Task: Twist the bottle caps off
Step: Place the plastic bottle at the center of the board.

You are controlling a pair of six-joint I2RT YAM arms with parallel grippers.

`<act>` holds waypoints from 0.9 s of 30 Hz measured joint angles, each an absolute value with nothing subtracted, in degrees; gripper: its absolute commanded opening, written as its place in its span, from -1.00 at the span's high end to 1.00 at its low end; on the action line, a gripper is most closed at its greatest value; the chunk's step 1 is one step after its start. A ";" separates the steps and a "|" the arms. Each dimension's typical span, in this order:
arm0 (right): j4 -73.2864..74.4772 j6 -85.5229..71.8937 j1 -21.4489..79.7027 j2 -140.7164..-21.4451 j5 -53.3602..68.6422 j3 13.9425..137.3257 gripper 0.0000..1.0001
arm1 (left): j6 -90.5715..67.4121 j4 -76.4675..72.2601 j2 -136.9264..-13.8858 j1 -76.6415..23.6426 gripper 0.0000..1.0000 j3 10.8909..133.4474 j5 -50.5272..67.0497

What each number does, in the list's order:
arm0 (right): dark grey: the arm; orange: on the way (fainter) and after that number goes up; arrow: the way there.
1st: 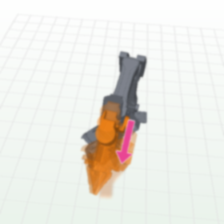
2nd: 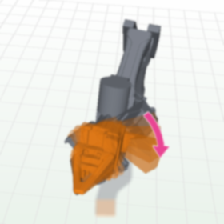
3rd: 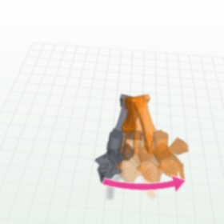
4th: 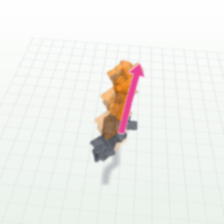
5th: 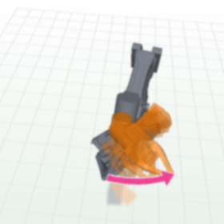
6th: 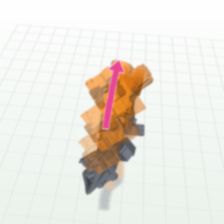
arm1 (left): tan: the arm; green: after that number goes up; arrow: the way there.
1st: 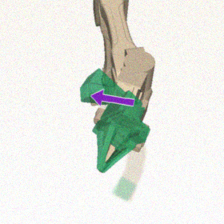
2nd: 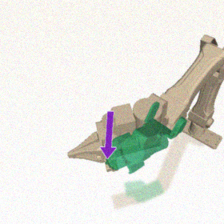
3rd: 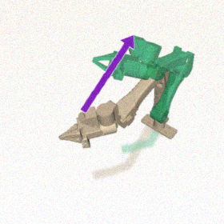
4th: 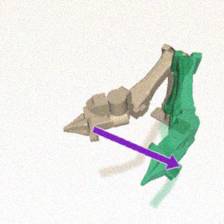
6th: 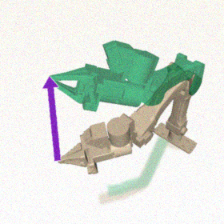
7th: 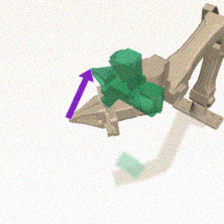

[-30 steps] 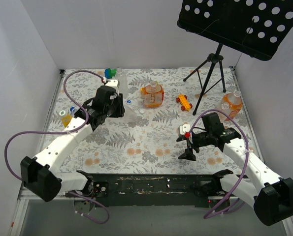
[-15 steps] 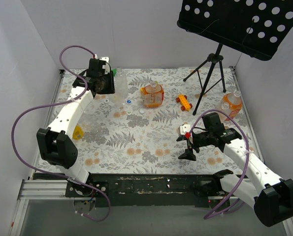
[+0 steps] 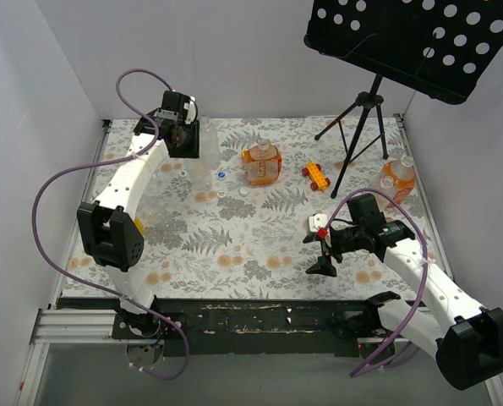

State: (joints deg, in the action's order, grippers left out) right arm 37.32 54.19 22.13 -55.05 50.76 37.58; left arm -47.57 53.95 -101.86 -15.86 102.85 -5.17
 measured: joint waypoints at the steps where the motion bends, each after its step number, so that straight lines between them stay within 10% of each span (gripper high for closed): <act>1: 37.30 54.19 22.13 -55.05 50.78 37.58 -0.85 | -47.53 54.08 -102.45 -15.86 0.83 103.02 -5.30; 27: 37.32 54.19 22.13 -55.05 50.76 37.56 -0.85 | -47.55 56.62 -107.00 -15.86 -0.53 106.72 -6.59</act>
State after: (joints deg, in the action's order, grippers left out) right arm 37.32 54.19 22.13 -55.05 50.76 37.56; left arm -47.55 56.62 -107.00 -15.86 106.72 -6.59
